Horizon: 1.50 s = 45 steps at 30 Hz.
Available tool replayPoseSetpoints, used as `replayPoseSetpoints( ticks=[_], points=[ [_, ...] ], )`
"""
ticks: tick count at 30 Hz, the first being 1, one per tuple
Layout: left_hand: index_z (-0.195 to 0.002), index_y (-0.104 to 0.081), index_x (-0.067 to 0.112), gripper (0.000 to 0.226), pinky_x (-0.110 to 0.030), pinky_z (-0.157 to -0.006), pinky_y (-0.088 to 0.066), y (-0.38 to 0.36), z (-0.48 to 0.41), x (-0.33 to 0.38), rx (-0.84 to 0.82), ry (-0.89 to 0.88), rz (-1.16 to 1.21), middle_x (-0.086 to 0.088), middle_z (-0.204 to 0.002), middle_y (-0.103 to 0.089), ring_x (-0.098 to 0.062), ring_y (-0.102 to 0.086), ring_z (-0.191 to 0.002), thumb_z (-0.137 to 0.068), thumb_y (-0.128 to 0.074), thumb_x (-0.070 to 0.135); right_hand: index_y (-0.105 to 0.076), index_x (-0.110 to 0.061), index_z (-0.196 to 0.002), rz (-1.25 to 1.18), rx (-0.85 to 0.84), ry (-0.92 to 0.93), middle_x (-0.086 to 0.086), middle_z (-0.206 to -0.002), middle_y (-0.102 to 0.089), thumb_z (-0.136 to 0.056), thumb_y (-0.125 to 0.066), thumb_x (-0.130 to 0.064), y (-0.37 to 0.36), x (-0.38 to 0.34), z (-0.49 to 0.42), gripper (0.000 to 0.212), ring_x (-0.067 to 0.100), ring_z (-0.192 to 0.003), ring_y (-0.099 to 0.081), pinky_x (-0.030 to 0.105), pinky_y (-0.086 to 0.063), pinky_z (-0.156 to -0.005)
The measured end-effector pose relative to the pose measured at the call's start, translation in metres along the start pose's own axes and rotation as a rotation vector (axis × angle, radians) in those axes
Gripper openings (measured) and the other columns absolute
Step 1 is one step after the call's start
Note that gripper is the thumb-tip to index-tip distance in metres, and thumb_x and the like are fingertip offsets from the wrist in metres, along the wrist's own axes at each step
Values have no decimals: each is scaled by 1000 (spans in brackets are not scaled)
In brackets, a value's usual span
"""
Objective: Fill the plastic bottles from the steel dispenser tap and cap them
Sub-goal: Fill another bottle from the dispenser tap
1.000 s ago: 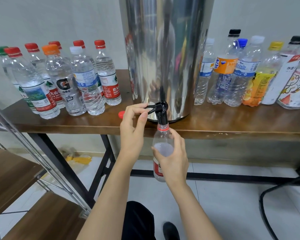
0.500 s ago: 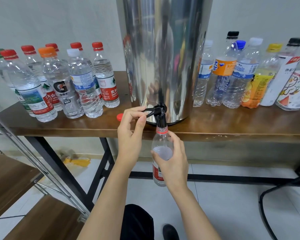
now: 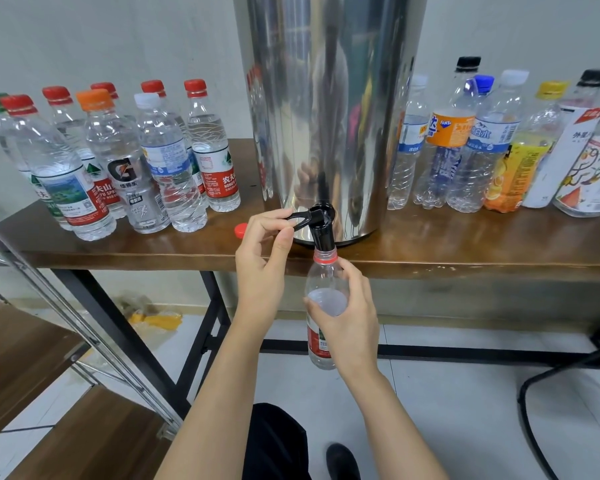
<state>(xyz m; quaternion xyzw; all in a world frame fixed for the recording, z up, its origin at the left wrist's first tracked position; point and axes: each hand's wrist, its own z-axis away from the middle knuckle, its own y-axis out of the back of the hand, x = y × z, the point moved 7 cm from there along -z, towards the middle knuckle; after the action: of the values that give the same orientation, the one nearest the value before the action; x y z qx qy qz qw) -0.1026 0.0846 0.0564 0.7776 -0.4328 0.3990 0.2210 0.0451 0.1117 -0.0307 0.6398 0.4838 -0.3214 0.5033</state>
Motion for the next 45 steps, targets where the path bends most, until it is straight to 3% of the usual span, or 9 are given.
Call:
replayPoseSetpoints(
  ticks=[10, 45],
  points=[
    [-93, -63, 18, 16, -18, -90, -45, -1, 1, 1, 1, 19, 15, -1, -119, -64, -6, -61, -111, -99, -56, 5, -39, -46, -138, -2, -9, 2, -24, -137, -44, -80, -80, -33, 2, -1, 0, 73, -12, -111, -38, 24, -41, -83],
    [-93, -64, 19, 18, -18, -90, -45, -1, 0, 1, -4, 22, 46, -4, -119, -64, -5, -61, -109, -98, -56, 5, -40, -42, -138, 8, -10, 8, -22, -137, -45, -80, -80, -30, 2, -2, -1, 71, -14, -109, -35, 23, -38, -82]
  ],
)
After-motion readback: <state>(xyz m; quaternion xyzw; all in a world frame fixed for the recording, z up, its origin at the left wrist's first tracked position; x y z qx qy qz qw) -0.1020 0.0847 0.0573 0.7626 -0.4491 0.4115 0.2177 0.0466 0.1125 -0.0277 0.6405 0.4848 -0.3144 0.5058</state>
